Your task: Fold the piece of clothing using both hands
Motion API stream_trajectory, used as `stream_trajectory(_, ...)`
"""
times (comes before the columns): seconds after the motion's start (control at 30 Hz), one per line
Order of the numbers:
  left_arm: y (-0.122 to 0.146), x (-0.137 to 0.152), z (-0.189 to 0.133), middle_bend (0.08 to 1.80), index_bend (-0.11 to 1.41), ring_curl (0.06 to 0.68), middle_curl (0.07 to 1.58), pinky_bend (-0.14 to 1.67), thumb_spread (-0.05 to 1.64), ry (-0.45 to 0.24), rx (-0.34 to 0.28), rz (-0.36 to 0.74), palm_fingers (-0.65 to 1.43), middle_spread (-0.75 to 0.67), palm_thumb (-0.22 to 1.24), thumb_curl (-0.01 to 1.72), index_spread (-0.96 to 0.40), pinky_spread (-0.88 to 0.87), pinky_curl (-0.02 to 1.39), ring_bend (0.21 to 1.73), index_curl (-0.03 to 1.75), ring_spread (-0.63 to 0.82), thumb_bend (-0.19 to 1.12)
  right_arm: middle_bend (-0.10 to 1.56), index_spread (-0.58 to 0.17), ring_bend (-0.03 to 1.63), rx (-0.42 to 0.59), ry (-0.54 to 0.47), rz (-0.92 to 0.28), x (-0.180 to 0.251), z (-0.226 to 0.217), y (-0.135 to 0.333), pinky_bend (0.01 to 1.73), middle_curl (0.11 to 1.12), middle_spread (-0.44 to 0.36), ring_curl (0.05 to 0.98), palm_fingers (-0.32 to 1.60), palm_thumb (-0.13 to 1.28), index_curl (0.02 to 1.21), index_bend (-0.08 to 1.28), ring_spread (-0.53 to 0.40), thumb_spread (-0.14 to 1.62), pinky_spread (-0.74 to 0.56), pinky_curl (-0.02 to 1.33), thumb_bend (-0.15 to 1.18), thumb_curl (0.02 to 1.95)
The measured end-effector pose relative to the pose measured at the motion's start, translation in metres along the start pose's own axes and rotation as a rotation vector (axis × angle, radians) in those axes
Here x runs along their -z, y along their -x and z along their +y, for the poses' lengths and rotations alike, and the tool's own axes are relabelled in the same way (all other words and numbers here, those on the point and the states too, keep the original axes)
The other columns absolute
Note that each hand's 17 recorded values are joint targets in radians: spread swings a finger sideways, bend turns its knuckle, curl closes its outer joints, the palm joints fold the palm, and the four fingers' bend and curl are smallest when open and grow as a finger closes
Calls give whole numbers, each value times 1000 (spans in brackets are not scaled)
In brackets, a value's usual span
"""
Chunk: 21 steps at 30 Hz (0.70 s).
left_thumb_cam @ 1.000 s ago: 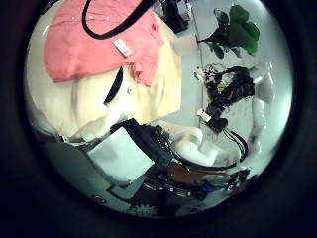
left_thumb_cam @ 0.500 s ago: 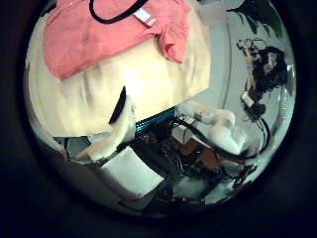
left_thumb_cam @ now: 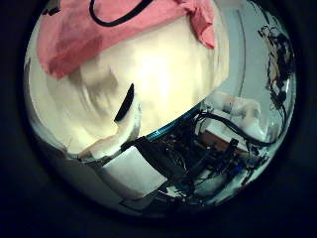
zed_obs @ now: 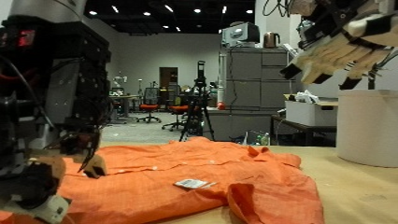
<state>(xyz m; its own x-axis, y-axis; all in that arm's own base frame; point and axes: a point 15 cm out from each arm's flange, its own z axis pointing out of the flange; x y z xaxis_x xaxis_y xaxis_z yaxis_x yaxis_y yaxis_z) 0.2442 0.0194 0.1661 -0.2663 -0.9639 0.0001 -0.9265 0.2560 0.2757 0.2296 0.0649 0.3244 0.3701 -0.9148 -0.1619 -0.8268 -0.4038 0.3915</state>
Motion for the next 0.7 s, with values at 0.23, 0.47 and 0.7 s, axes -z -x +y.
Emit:
stream_trajectory(0.23,7,-1,-5,381,167,221,454,330,1056,14,-12,-21,234,-133,424,315,39,191,294,518,307,141,-24,197,-377,194,-2,16,5,8,12,3,181,339,54,228,262,544,364,191,219,1400,321,253,-9,208)
stream_trajectory(0.47,12,-11,-8,351,165,217,440,328,1056,35,-16,-32,231,-50,424,313,46,219,297,513,314,184,-24,197,-378,191,-13,20,33,12,17,-4,182,341,52,227,260,542,364,192,211,1403,318,252,-8,208)
stream_trajectory(0.7,15,-27,-14,330,173,213,427,325,1056,62,-7,-24,233,-3,424,313,54,235,298,516,315,222,-24,196,-379,191,-21,32,34,11,20,-6,184,344,52,225,257,541,366,192,208,1403,318,253,-8,209)
